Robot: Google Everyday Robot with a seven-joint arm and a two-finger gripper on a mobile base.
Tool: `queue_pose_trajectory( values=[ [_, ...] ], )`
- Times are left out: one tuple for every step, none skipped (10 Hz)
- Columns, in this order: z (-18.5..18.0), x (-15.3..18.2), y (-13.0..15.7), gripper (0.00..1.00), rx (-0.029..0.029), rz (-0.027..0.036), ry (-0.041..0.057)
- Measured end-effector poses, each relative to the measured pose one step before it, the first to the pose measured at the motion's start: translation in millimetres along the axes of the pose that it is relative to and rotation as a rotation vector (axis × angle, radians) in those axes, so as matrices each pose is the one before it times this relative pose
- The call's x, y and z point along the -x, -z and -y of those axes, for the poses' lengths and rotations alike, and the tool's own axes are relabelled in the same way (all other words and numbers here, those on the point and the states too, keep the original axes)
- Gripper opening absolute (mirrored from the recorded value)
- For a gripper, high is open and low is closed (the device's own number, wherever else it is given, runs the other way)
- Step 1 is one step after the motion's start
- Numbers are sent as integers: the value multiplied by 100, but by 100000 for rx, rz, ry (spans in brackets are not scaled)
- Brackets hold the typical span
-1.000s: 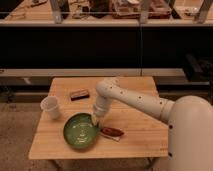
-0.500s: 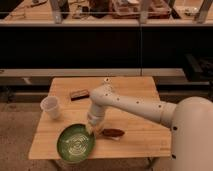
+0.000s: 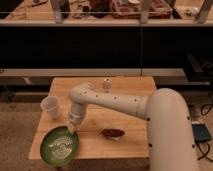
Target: Drag the ceramic bowl in a circle
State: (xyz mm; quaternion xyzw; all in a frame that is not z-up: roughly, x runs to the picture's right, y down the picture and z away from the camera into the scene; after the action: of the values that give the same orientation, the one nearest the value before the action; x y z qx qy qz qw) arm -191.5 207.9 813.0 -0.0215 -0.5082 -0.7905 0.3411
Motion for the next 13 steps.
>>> queue_pose_trajectory(
  values=[
    [-1007, -1438, 572, 0, -761, -1684, -1969],
    [-1070, -800, 502, 0, -581, -1076, -2301],
    [-1841, -691, 588, 0, -969, -1452, -4469],
    [-1365, -175, 425, 0, -378, -993, -3322],
    [-1890, 151, 532, 0, -105, -1098, -4570],
    [-1494, 410, 646, 0, 228, -1182, -3834],
    [-1611, 840, 1060, 0, 867, -1422, -3917],
    [-1375, 1147, 1229, 0, 1497, -1526, -2742],
    [-935, 1413, 1153, 0, 2086, -1104, -1373],
    [-496, 1595, 577, 0, 3081, 495, -58],
    [-125, 1889, 121, 0, 3922, 1826, 831],
    [168, 1688, -266, 0, 2692, 2030, 602],
    [499, 2012, -677, 0, 2769, 2947, 726]
  ],
)
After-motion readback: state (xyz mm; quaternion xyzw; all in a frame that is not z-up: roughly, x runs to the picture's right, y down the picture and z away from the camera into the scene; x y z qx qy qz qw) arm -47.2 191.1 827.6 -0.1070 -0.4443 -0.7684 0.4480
